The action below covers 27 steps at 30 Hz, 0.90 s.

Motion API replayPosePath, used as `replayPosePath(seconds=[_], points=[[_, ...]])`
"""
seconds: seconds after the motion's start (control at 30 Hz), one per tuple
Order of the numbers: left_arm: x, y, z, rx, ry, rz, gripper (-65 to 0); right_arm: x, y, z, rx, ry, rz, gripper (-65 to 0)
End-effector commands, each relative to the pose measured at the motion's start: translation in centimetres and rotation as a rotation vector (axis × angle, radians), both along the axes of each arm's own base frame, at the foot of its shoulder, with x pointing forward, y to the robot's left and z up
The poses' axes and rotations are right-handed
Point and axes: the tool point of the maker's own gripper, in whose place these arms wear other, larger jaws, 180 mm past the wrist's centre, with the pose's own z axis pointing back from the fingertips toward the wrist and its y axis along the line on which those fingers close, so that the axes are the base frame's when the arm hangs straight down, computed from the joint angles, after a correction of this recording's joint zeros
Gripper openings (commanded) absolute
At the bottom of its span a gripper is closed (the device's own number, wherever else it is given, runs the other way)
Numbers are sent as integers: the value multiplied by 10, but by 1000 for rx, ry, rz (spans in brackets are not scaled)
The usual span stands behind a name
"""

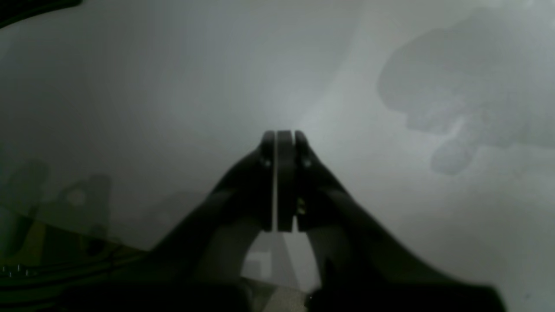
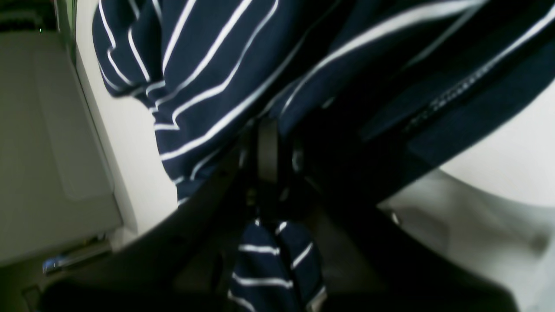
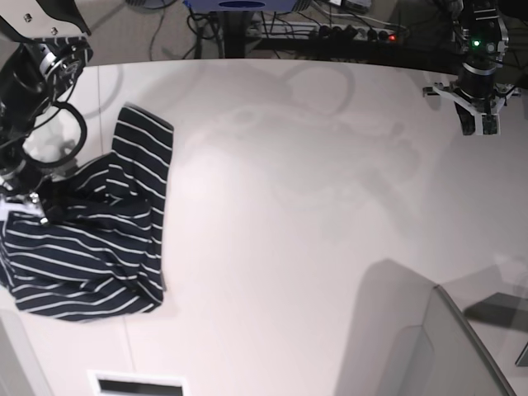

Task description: Layout the t-shirt on the table in an organized manner, then fold the t-shirt properly

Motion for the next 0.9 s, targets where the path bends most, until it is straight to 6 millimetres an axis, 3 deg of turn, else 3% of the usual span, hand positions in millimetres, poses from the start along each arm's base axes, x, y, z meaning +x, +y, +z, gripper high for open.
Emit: replayPosePath(seconds=[0.0,0.17,0.33,0.43,0.53,0.67,0.73,0.87], points=[[5,5,10,23,-33,-6,-650,17,-12,22,-24,-63,-3,-650],[6,5,11,22,-35,-6,-650,14,-18,24,-31,-45,19,-647],[6,5,11,23,-35,-7,-650,3,-34,55,-135,-36,92,-647],[6,5,11,23,-36,-7,-650,-4,-18,64,-137,-8,163,-647],[8,4,12,18,-42,-4,-650,-15,-4,58,-109,31,170,-645],[12,5,14,22,-52,-6,-650,-26,-15,38,-36,91,-8,-636],[12,5,14,22,-52,-6,-650,-30,-18,34,-29,105,-35,-567],[11,5,13,22,-49,-6,-650,-35,-18,33,-27,104,-38,-290]])
